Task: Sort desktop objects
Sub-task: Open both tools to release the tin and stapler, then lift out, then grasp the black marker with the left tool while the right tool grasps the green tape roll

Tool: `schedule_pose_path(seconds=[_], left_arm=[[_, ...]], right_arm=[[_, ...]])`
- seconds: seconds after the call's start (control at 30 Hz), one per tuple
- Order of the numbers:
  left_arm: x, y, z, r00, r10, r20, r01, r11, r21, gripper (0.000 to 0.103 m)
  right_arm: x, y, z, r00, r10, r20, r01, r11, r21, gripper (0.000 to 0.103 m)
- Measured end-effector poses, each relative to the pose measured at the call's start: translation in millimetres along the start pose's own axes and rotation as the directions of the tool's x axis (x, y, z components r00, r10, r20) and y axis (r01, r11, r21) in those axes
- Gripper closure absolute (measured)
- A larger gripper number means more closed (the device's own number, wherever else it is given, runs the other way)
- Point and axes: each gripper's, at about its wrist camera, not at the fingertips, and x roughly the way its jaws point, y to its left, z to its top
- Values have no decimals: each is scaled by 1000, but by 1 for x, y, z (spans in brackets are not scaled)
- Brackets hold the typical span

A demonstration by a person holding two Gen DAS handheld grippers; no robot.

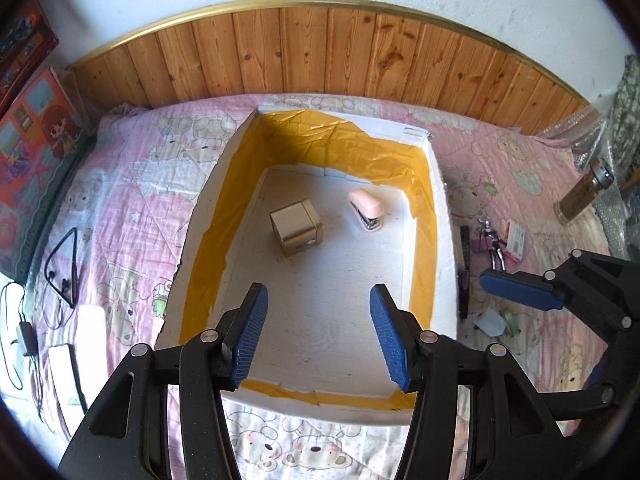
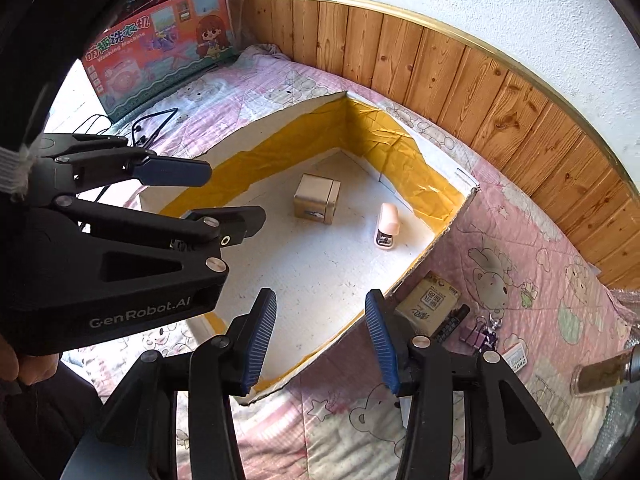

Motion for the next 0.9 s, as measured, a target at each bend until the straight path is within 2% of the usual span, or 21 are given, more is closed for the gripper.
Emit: schedule_pose_path(seconds=[0.2, 0.43, 0.53, 0.7, 0.9], left_arm=[[-10, -12, -11, 1000, -21, 11, 21, 1000, -3, 47], [-17, -31, -17, 997, -69, 26, 68, 997, 23, 47], [-20, -45, -18, 993, -110, 30, 108, 993, 54, 47], [-21, -73, -20, 986, -167, 28, 163, 980, 111, 47], [-10, -109, -23, 972, -233, -22, 234, 959, 163, 47]], right_arm=[[-14, 5, -20, 999, 0, 34, 0, 1000, 0, 53], [-25, -9, -53, 995, 38, 94, -45, 997, 70, 50], [-28, -21, -71, 991, 50, 120, -65, 991, 120, 46], [-29, -49, -94, 990, 61, 129, -87, 973, 212, 46], [-16, -89, -125, 996, 35, 87, -60, 951, 304, 46]])
